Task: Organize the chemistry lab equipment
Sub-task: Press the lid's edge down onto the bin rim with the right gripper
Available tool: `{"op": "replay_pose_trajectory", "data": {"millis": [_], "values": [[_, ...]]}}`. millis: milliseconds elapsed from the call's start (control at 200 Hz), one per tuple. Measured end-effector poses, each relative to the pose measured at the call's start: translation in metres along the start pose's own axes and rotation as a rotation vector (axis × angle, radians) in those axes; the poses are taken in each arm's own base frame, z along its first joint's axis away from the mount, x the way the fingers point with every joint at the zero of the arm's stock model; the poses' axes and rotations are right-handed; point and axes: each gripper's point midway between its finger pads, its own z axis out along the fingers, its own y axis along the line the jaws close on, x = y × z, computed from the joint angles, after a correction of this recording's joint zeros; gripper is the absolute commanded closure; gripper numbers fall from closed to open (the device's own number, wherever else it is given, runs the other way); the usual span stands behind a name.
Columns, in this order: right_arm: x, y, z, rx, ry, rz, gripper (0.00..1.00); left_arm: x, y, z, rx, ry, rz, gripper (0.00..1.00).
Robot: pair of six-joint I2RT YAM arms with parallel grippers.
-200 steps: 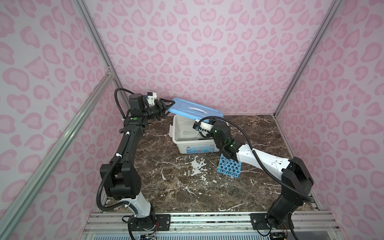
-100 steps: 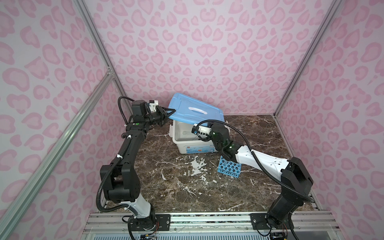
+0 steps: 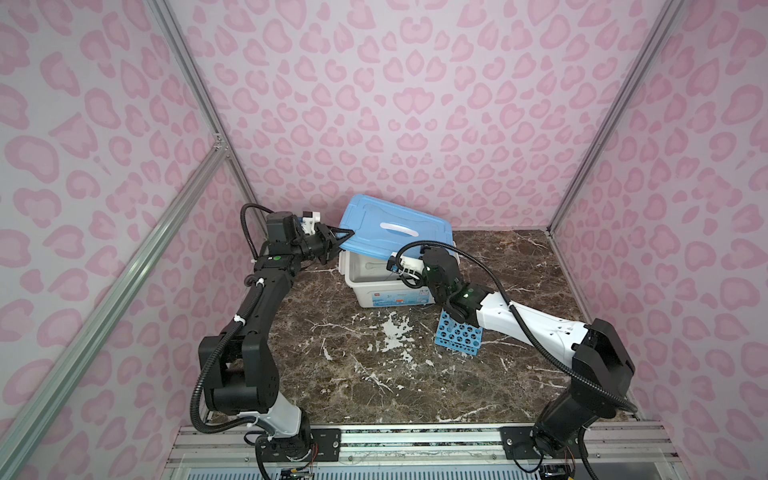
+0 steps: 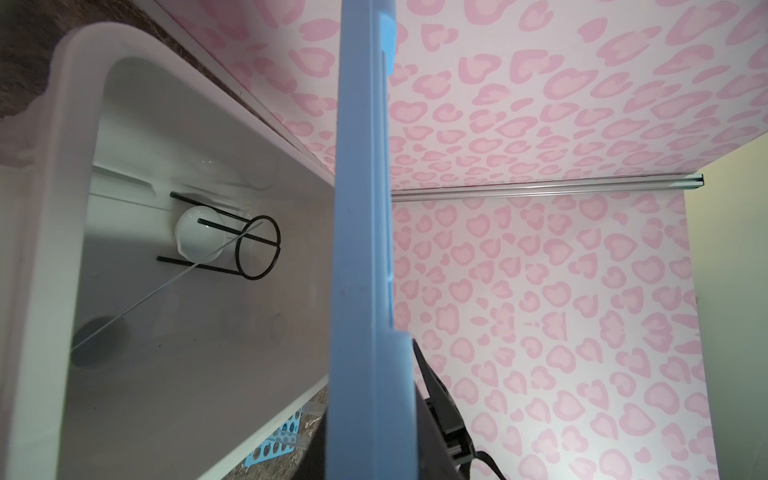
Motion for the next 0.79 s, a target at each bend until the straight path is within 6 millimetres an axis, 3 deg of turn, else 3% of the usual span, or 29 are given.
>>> {"op": "replay_pose_trajectory", "data": {"millis": [325,720,795], "values": [[0.016,0.014,-0.012,-0.082,0.052,0.006,0.38,0.012,0.015,-0.001,-0.01,-0.018,-0.062,0.89],[0.026,0.017,-0.027,-0.109,0.08,0.03,0.37,0.017,0.006,0.014,0.016,-0.067,-0.036,0.91],[0.029,0.02,-0.028,-0.12,0.088,0.03,0.31,0.018,0.01,0.012,0.014,-0.083,-0.045,0.92]]}}
